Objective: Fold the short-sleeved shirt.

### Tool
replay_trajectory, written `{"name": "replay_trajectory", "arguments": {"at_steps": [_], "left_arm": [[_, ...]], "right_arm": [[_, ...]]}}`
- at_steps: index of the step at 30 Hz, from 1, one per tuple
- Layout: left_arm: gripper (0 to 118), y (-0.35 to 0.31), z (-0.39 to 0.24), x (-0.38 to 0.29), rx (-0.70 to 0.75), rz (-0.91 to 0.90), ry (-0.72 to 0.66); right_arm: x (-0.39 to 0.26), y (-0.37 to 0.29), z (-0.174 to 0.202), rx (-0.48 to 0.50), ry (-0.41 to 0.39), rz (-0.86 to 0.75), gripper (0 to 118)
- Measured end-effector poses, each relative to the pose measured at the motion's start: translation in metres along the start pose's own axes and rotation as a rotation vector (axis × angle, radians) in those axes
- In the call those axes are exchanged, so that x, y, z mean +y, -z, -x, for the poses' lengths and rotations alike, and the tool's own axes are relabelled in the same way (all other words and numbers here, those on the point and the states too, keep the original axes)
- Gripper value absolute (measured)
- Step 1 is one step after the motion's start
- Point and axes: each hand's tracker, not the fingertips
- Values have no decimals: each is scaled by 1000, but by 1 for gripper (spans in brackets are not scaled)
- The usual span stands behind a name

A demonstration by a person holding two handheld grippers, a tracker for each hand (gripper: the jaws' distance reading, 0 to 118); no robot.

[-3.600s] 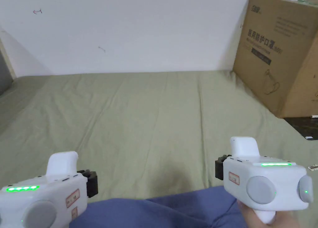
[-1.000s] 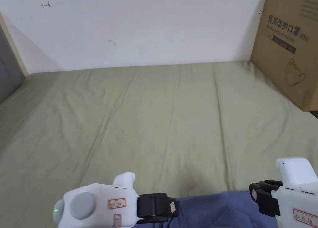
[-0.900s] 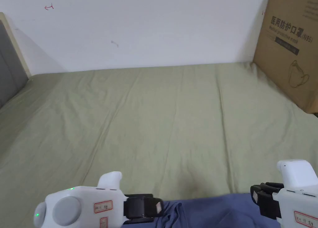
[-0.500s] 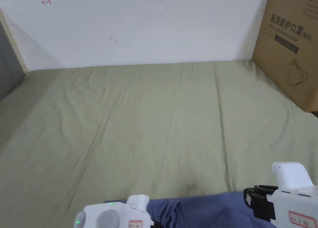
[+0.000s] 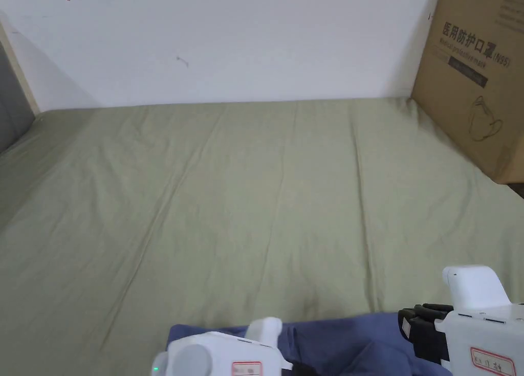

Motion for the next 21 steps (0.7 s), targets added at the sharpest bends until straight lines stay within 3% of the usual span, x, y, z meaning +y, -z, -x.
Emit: {"name": "replay_trajectory", "arguments": {"at_steps": [3,7,9,10,14,15,16,19,21], "left_arm": [[1,-64,19,3,3,-149,-14],[1,-143,83,0,5,-266,-182],[7,-165,105,-7,4,-273,-256],[16,-175,115,-9,43,-273,-256],[99,-177,138,-20,57,-242,-269],[112,-171,145,-21,38,-227,-295],[118,-166,151,-20,-7,-241,-320],[118,-134,167,-30,-108,-228,-404],[118,-120,183,-26,-269,-269,-442]], "right_arm": [[-1,-2,-2,-1,5,-13,0],[2,-9,0,16,7,-47,0],[3,-7,2,7,-7,-41,0],[2,-5,3,2,-9,-40,0],[1,1,4,7,7,-21,0],[1,2,5,9,10,-17,0],[0,2,6,9,10,-15,0],[-1,2,9,-4,-10,-9,0],[-1,2,9,-13,-23,-4,0]]}}
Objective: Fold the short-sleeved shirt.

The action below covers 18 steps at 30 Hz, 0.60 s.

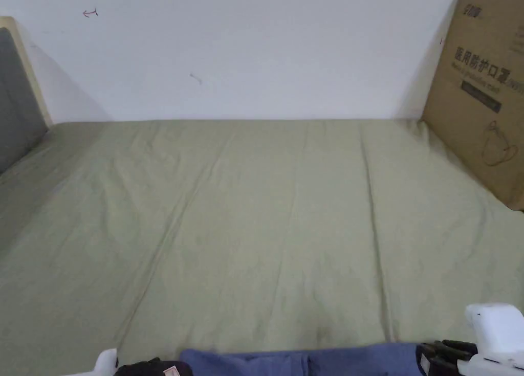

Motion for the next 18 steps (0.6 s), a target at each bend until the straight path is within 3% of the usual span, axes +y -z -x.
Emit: {"name": "replay_trajectory", "arguments": {"at_steps": [4,7,8,9,10,11,14,18], "left_arm": [[118,35,19,4,-193,105,-134],[118,37,23,6,-140,91,-77],[112,38,25,5,-34,83,-66],[99,38,32,4,112,88,-48],[70,38,39,1,171,96,-19],[9,34,28,1,14,62,-32],[7,34,14,-1,163,68,10],[6,29,-53,-11,436,50,265]], "right_arm": [[-1,-1,-1,-10,-3,9,0],[-3,-1,-4,-8,18,14,0],[-3,0,-4,-7,24,16,0],[-4,1,-5,-5,27,18,0],[-5,2,-5,-4,29,20,0],[-6,3,-5,-3,30,23,0],[-7,6,-2,4,27,34,0],[-2,2,4,29,16,19,0]]}}
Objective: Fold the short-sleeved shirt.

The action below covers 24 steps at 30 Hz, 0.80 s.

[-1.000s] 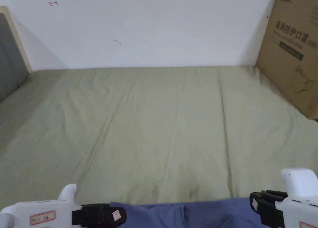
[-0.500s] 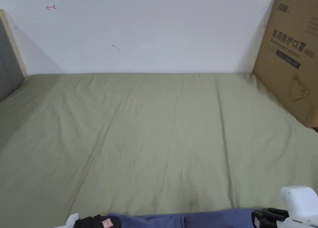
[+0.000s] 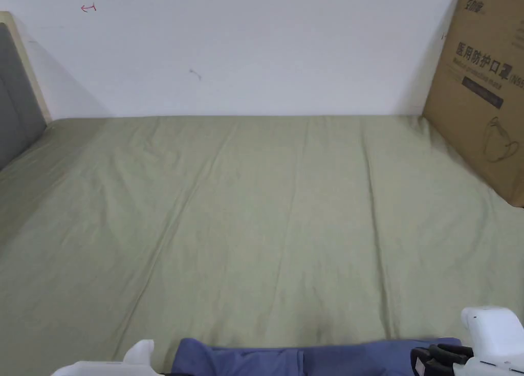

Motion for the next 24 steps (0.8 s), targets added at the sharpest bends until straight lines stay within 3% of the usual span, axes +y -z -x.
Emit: {"name": "replay_trajectory", "arguments": {"at_steps": [3,6,9,10,12,14,18,22,24], "left_arm": [[6,-42,-37,1,281,-78,258],[6,-81,-68,-2,580,-118,258],[7,-92,-91,-10,677,-141,310],[7,-88,-70,1,654,-125,320],[7,-79,-92,0,608,-112,320],[7,-53,-109,-1,405,-68,283],[7,9,-144,1,187,58,227],[7,80,-155,0,56,168,143],[15,104,-160,-2,25,188,90]], "right_arm": [[3,-1,0,9,-8,-25,0],[2,-3,-1,30,2,-40,0],[-1,-5,-3,46,-4,-43,0],[-2,-6,-3,45,-9,-46,0],[-4,-9,-7,35,-17,-54,0],[-4,-12,-13,33,-15,-57,0],[-8,-20,-26,20,14,-70,0],[-11,-29,-34,-1,48,-72,0],[-14,-30,-41,-7,61,-66,0]]}}
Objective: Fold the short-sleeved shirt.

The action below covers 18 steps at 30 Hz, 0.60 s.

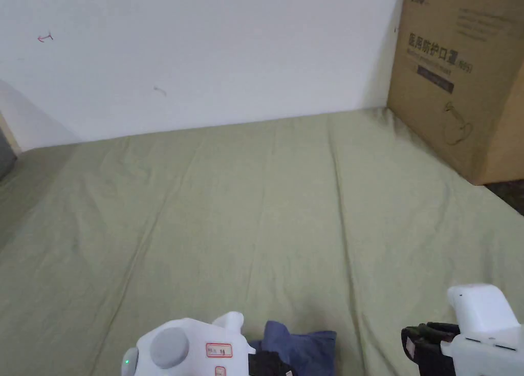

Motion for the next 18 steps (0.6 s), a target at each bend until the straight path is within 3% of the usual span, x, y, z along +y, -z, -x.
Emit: {"name": "replay_trajectory", "arguments": {"at_steps": [1,3,4,5,6,7,10,12,13,15,16,18], "left_arm": [[19,6,-1,3,15,-9,18],[44,12,-2,3,-51,-19,9],[64,9,-3,4,-87,-18,-3],[94,4,-4,5,-118,-26,-7],[111,-6,-9,3,-131,-46,4],[118,-16,-9,4,-117,-54,18],[117,-49,-11,5,-1,-103,117],[107,-67,-11,3,64,-155,189],[90,-69,-14,2,101,-155,217],[13,-65,-16,0,158,-128,258],[1,-59,-15,0,129,-111,256],[2,-38,-21,-3,90,-32,235]], "right_arm": [[0,-1,-2,-4,3,2,0],[-1,-2,-5,-12,3,1,0],[0,-2,-6,-16,1,1,0],[1,-3,-8,-19,-1,0,0],[2,-2,-9,-21,-1,-2,0],[3,-2,-9,-22,-1,-4,0],[7,1,-9,-17,4,-14,0],[9,2,-8,-13,6,-24,0],[9,2,-7,-10,8,-30,0],[10,3,-7,-5,11,-40,0],[10,3,-7,-4,11,-44,0],[10,2,-7,-5,13,-53,0]]}}
